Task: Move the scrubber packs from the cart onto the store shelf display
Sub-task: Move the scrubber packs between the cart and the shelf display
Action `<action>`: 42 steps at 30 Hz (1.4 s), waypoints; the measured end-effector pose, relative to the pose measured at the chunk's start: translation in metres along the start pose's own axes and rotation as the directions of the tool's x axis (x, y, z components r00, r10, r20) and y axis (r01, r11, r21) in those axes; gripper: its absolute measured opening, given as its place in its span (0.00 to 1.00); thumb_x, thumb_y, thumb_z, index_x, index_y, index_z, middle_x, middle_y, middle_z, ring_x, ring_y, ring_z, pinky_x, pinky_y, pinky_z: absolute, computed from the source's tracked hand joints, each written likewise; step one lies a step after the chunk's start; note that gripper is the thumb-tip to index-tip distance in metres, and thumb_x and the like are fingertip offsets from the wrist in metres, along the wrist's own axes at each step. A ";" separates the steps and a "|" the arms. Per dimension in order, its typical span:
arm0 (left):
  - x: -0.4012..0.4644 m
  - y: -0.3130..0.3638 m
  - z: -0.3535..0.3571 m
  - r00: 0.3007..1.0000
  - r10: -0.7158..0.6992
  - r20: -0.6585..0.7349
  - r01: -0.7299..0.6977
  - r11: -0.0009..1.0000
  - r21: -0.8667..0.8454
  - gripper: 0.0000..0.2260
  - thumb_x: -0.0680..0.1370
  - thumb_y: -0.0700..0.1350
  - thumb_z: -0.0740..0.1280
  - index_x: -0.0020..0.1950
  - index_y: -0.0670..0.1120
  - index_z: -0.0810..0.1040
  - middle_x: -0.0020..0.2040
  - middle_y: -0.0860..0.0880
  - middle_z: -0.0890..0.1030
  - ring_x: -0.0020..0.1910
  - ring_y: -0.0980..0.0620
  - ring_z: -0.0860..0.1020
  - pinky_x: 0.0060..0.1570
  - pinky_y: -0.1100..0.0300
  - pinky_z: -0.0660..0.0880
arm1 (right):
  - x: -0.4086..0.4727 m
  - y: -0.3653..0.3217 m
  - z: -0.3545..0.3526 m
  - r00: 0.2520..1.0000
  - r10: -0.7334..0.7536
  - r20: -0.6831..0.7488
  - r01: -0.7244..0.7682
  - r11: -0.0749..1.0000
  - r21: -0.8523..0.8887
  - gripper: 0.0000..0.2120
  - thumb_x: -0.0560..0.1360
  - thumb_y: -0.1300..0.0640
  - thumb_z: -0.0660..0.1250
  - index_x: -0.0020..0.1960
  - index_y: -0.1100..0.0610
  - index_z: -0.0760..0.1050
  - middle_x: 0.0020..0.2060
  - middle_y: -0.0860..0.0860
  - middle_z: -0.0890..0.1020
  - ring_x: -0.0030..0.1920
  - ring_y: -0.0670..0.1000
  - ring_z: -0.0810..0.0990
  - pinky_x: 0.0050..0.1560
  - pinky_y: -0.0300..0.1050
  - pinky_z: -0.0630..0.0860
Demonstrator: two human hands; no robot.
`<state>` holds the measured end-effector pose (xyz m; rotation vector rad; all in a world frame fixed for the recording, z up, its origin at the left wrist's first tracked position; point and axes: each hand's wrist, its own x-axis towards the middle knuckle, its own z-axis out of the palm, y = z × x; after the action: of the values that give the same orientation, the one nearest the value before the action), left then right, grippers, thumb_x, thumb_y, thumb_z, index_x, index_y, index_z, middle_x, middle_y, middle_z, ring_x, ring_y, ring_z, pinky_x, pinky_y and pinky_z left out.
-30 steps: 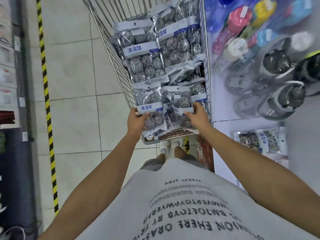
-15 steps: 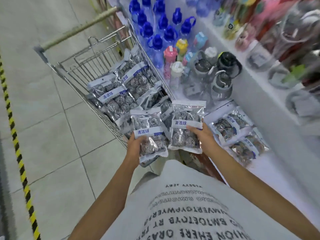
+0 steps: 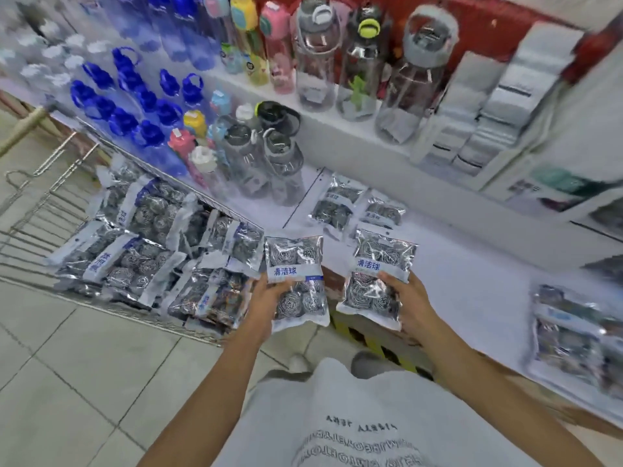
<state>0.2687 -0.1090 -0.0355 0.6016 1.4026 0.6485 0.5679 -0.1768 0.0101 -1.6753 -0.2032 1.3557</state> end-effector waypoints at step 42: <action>0.180 -0.015 0.385 0.963 -0.217 0.159 0.071 0.776 0.627 0.38 0.78 0.48 0.75 0.83 0.47 0.59 0.82 0.46 0.62 0.76 0.44 0.67 0.56 0.61 0.73 | 0.221 -0.007 -0.233 0.866 0.323 -0.381 -0.281 0.946 0.163 0.26 0.69 0.59 0.82 0.63 0.60 0.76 0.55 0.59 0.85 0.48 0.57 0.84 0.46 0.52 0.83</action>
<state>0.6637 0.0101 -0.1403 1.0383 1.4220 -0.0354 0.8481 -0.1617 -0.1470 -1.9115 0.3808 1.1800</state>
